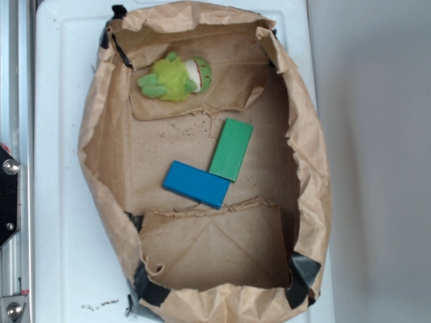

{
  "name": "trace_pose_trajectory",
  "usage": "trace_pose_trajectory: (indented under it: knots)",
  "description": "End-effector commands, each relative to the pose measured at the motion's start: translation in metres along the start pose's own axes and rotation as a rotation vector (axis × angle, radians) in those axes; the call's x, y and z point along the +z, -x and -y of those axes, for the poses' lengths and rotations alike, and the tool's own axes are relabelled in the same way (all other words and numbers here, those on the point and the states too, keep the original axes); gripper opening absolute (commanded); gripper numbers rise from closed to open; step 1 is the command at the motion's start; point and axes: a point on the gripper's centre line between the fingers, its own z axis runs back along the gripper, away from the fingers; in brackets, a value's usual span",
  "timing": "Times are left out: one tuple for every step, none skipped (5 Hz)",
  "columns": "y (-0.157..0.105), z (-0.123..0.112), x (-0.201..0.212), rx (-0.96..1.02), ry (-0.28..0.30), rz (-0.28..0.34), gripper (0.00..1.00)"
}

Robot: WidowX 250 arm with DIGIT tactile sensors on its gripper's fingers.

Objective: Grab the blue block.

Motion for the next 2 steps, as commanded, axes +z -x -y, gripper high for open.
trace_pose_trajectory:
  knots:
    - [0.000, 0.000, 0.000, 0.000, 0.000, 0.000, 1.00]
    - [-0.034, 0.021, -0.016, 0.050, 0.031, 0.043, 1.00]
